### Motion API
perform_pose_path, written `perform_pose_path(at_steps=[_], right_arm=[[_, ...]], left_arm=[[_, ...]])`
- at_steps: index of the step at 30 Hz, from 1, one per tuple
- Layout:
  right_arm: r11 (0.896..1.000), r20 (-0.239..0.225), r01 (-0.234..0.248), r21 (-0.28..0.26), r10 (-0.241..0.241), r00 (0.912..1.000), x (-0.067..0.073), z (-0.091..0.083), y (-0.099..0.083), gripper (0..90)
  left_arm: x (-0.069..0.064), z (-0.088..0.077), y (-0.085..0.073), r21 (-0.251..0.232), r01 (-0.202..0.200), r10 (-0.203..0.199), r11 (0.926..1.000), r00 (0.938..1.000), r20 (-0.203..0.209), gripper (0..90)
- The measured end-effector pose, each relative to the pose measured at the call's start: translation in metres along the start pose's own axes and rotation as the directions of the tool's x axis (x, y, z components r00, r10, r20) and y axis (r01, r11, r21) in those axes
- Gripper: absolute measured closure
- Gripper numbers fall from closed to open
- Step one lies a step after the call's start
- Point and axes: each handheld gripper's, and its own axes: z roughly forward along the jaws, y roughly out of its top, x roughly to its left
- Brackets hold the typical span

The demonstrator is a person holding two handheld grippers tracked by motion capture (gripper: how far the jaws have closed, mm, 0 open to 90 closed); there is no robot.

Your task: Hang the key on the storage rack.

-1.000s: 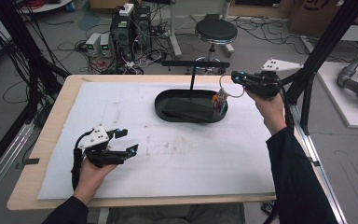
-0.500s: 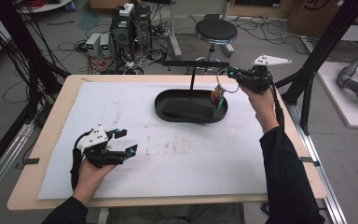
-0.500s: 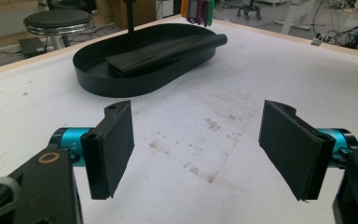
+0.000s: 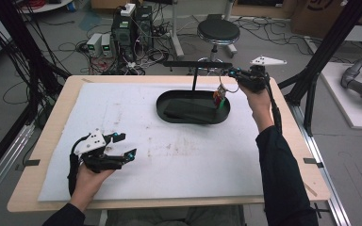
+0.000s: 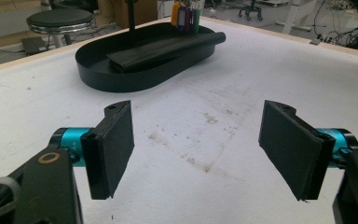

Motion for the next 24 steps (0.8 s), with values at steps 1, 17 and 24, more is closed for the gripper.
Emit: perform_pose_path(at_steps=[1, 17, 24], right_arm=[[1.0, 0.0, -0.006, -0.003, 0.006, 1.0, -0.002, 0.001, -0.001, 88.0], [1.0, 0.015, -0.018, 0.002, 0.018, 0.9997, -0.011, 0.01, -0.007, 87.5], [1.0, 0.041, 0.011, 0.016, -0.012, 0.9991, -0.008, 0.011, -0.006, 85.9]], left_arm=[[-0.001, -0.001, 0.0, -0.002, -0.003, 0.003, 1.0, 1.0, 0.002, 26.3], [-0.003, -0.004, -0.003, 0.004, 0.007, -0.007, 1.0, 1.0, -0.001, 26.4], [-0.005, -0.003, -0.003, 0.007, 0.0, 0.0, 1.0, 0.9999, 0.012, 26.4]])
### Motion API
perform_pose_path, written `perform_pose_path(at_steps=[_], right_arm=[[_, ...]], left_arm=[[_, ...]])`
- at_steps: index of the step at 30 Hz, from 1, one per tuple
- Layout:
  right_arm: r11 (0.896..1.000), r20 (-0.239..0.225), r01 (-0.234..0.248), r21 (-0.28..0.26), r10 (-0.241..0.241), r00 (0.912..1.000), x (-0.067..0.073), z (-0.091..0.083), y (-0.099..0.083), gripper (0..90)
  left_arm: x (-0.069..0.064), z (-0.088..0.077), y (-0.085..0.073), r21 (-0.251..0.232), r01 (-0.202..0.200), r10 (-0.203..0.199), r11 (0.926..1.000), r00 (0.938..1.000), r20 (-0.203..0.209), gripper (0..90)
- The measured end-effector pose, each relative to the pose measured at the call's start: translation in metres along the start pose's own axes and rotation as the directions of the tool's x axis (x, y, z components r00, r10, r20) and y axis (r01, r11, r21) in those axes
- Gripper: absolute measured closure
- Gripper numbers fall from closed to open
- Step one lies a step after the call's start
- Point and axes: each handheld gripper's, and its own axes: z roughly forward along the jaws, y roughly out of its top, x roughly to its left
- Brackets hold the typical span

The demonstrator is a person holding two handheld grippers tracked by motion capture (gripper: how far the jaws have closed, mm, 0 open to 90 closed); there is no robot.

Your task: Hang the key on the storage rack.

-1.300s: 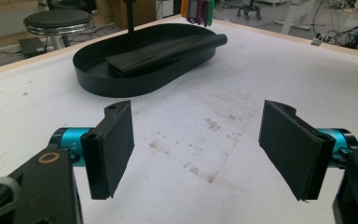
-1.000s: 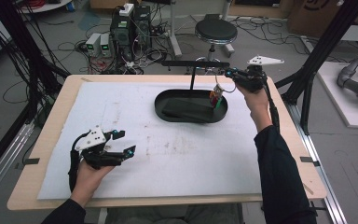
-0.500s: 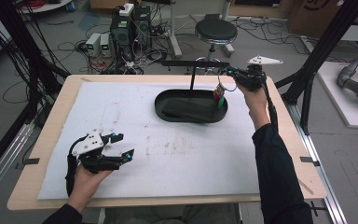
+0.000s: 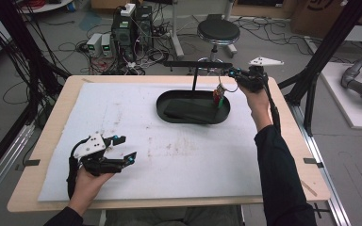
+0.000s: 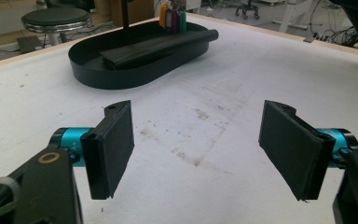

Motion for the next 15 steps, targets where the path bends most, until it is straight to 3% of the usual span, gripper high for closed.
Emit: perform_pose_path(at_steps=[6, 10, 13, 15], right_arm=[[0.999, 0.052, 0.038, 0.02, -0.039, 0.9979, 0.0029, -0.0004, 0.0009, 83.4], [0.998, 0.124, 0.048, 0.028, -0.051, 0.991, 0.0048, -0.0006, 0.0012, 76.1], [0.998, 0.12, 0.053, 0.034, -0.057, 0.9912, 0.0038, -0.0012, 0.0011, 75.7], [0.998, 0.14, 0.057, 0.035, -0.062, 0.9882, 0.0044, -0.0023, 0.0011, 74.1]], left_arm=[[-0.0001, 0.0015, -0.0006, 0.005, 0.001, -0.001, 1.0, 1.0, 0.007, 26.4], [-0.0005, 0.0032, -0.0009, 0.01, 0.002, -0.002, 0.9999, 1.0, 0.01, 26.4], [-0.0007, 0.0041, -0.0008, 0.011, 0.001, -0.001, 0.9999, 0.9999, 0.011, 26.4], [-0.0009, 0.0049, -0.0009, 0.011, 0.003, -0.003, 0.9999, 1.0, 0.009, 26.4]])
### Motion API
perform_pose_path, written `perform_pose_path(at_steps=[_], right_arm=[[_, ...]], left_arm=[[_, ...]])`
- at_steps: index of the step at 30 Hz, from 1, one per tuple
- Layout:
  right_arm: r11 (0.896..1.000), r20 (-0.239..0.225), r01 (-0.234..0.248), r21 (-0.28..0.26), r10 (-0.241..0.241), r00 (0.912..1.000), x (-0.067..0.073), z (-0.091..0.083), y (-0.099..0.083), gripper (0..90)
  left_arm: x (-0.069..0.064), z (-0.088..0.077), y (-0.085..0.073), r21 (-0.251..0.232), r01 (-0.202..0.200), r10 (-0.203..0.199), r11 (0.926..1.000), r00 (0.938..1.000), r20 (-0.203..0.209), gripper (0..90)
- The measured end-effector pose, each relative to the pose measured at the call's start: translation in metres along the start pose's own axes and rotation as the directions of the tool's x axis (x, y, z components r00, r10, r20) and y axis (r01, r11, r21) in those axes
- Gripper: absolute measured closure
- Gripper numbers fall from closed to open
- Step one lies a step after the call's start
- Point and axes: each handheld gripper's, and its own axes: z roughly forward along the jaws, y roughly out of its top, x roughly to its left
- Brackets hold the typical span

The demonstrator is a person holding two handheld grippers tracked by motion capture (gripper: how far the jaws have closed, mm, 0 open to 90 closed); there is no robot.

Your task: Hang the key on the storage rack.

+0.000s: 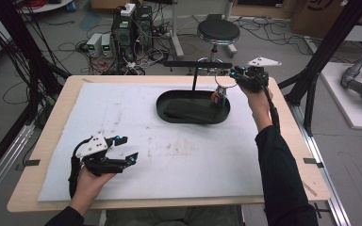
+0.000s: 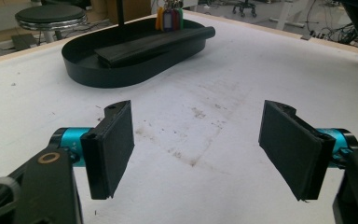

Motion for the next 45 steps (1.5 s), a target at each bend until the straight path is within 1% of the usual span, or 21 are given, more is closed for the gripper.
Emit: perform_pose_path(at_steps=[9, 11, 13, 21, 24, 27, 30, 31, 33, 34, 35, 37, 38, 39, 40, 41, 42, 45], right_arm=[[1.0, 0.009, 0.008, 0.004, -0.008, 0.9999, -0.002, -0.002, -0.001, 75.3], [1.0, 0.016, -0.002, 0.006, 0.002, 0.9999, -0.002, -0.002, -0.001, 75.3], [1.0, 0.017, 0.003, 0.006, -0.003, 0.9998, -0.003, -0.002, -0.001, 75.3], [1.0, 0.032, -0.003, 0.007, 0.003, 0.9995, -0.006, -0.004, -0.002, 75.2], [1.0, 0.036, -0.001, 0.01, 0.001, 0.9994, -0.006, -0.004, -0.002, 74.6], [1.0, 0.035, -0.01, 0.01, 0.01, 0.9993, -0.006, -0.005, -0.002, 73.0], [1.0, 0.026, -0.002, 0.009, 0.001, 0.9997, -0.005, -0.009, -0.001, 71.0], [1.0, 0.012, 0.01, 0.016, -0.011, 0.9999, -0.003, -0.013, -0.001, 68.5], [1.0, 0.005, 0.015, 0.023, -0.015, 0.9999, -0.002, -0.016, 0.0, 67.2], [0.999, -0.011, 0.019, 0.03, -0.018, 0.9998, 0.0, -0.023, 0.001, 63.5], [0.999, -0.011, 0.019, 0.03, -0.018, 0.9998, 0.0, -0.023, 0.001, 63.5], [1.0, -0.023, 0.008, 0.026, -0.007, 0.9997, 0.003, -0.032, 0.004, 60.0], [1.0, -0.033, 0.006, 0.021, -0.006, 0.9994, 0.003, -0.036, 0.006, 60.0], [1.0, -0.041, 0.009, 0.017, -0.008, 0.9991, 0.007, -0.046, 0.009, 60.0], [1.0, -0.041, 0.009, 0.017, -0.008, 0.9991, 0.007, -0.046, 0.009, 60.0], [1.0, -0.053, 0.003, 0.009, -0.003, 0.9986, 0.009, -0.055, 0.012, 59.9], [1.0, -0.058, 0.0, 0.009, 0.0, 0.9983, 0.011, -0.06, 0.013, 59.6], [1.0, -0.067, 0.006, 0.004, -0.005, 0.9977, 0.014, -0.069, 0.016, 59.2]], left_arm=[[0.0, 0.002, 0.001, 0.004, -0.004, 0.004, 1.0, 1.0, 0.006, 26.4], [0.001, 0.002, 0.0, 0.004, -0.003, 0.003, 1.0, 1.0, 0.007, 26.4], [0.0, 0.002, 0.0, 0.003, -0.001, 0.001, 1.0, 1.0, 0.006, 26.4], [0.0, 0.002, 0.001, 0.004, -0.003, 0.003, 1.0, 1.0, 0.006, 26.4], [0.001, 0.002, 0.0, 0.005, -0.004, 0.004, 1.0, 1.0, 0.006, 26.4], [0.001, 0.002, 0.0, 0.004, -0.002, 0.002, 1.0, 1.0, 0.005, 26.4], [0.002, 0.002, 0.002, 0.003, -0.006, 0.006, 1.0, 1.0, 0.001, 26.3], [0.003, 0.001, 0.003, 0.001, -0.009, 0.009, 1.0, 1.0, 0.001, 26.4], [0.006, 0.001, 0.005, -0.001, -0.015, 0.015, 0.9999, 0.9998, -0.009, 26.4], [0.007, 0.001, 0.005, -0.006, -0.012, 0.012, 0.9999, 0.9998, -0.013, 26.4], [0.009, 0.001, 0.006, -0.01, -0.012, 0.012, 0.9999, 0.9998, -0.015, 26.4], [0.011, 0.002, 0.008, -0.015, -0.011, 0.011, 0.9998, 0.9998, -0.018, 26.3], [0.012, 0.003, 0.009, -0.016, -0.012, 0.011, 0.9998, 0.9998, -0.018, 26.4], [0.012, 0.004, 0.01, -0.02, -0.01, 0.01, 0.9998, 0.9997, -0.021, 26.4], [0.012, 0.005, 0.011, -0.02, -0.013, 0.013, 0.9997, 0.9998, -0.018, 26.4], [0.012, 0.006, 0.012, -0.022, -0.016, 0.015, 0.9996, 0.9997, -0.017, 26.3], [0.012, 0.008, 0.013, -0.025, -0.018, 0.018, 0.9995, 0.9997, -0.015, 26.4], [0.013, 0.011, 0.017, -0.032, -0.024, 0.023, 0.9992, 0.9997, -0.01, 26.3]])
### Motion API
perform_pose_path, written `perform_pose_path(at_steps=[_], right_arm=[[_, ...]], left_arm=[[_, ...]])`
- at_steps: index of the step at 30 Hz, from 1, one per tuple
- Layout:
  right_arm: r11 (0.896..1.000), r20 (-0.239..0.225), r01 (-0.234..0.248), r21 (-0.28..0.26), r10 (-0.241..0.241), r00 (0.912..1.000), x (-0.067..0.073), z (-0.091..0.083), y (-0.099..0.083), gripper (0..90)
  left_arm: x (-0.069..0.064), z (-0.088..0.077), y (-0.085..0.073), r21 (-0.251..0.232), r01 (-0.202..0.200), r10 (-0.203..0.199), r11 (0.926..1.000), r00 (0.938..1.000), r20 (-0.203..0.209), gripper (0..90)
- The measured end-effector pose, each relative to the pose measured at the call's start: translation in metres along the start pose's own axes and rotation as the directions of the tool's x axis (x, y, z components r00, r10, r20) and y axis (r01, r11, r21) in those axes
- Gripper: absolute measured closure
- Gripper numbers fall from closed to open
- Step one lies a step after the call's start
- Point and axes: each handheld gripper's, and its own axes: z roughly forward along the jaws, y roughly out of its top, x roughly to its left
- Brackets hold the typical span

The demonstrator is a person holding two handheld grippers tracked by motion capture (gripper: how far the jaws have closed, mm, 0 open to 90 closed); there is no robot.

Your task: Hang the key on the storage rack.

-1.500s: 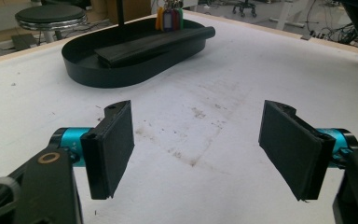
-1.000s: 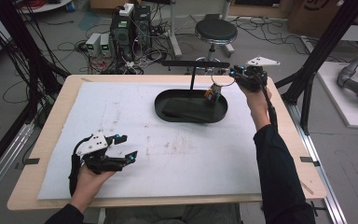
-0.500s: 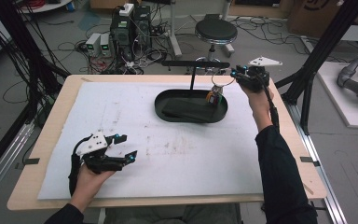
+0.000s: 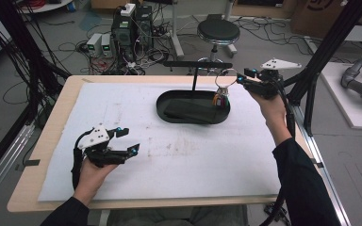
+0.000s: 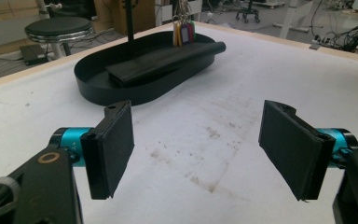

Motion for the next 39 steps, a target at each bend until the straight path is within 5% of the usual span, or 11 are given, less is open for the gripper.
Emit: perform_pose_path(at_steps=[20, 39], right_arm=[[0.999, -0.027, -0.007, -0.05, 0.006, 0.9996, 0.02, -0.067, 0.001, 57.8], [0.995, -0.041, -0.073, -0.074, 0.07, 0.9967, 0.029, -0.11, -0.057, 47.1]], left_arm=[[0.0, 0.001, 0.006, -0.023, -0.006, 0.005, 0.9997, 1.0, -0.008, 26.4], [-0.002, -0.002, 0.007, -0.025, -0.007, 0.006, 0.9997, 0.9998, -0.021, 26.3]])
